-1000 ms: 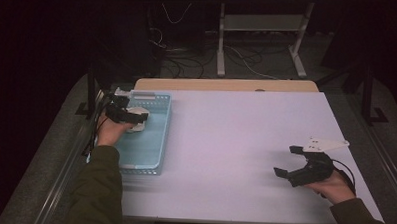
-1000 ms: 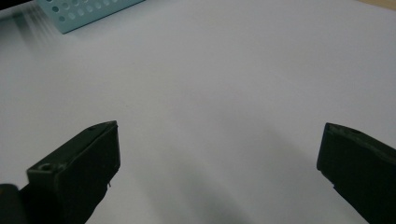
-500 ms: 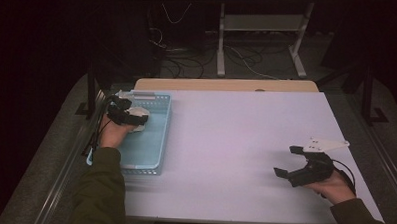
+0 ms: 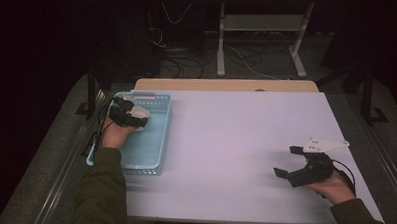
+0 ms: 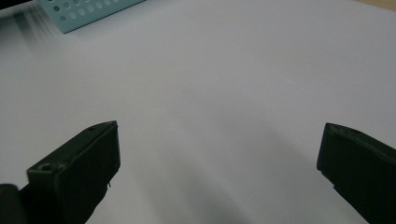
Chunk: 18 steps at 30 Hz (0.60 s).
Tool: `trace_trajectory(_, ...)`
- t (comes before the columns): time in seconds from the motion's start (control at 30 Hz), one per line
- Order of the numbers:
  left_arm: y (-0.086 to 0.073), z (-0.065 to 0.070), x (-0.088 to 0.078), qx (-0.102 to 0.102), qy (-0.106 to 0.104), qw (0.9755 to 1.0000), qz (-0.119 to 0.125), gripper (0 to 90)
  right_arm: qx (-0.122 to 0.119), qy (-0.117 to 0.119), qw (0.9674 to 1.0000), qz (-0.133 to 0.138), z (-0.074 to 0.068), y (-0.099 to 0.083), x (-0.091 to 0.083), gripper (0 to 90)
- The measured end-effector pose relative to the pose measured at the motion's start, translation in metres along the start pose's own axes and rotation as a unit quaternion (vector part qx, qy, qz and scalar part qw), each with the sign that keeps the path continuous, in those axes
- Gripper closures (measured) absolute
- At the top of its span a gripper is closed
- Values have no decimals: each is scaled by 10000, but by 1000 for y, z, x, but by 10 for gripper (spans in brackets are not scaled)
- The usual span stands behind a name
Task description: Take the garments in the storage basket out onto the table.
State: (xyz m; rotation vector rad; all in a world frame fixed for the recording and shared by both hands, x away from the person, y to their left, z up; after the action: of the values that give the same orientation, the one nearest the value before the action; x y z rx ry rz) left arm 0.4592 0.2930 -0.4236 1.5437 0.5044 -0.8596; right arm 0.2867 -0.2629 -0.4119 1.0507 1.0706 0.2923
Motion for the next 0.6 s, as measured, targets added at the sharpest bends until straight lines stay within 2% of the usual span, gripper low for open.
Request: trace_trajectory(0.6,-4,5,8,199,232,9989,-342,134,2,21,10000,6,0,0,1,0)
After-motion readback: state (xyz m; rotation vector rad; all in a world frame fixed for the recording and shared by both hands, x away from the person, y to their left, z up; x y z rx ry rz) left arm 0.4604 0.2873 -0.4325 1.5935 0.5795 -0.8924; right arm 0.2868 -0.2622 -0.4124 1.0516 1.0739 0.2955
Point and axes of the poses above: each handheld gripper's, and its own axes: x roughly forward along the jaws, y roughly out of its top, z roughly to its right, the point moved 1 cm from there along x, roughly forward along the jaws, and after that the axes turned 14 degrees about -x, right-handed, at the moved point
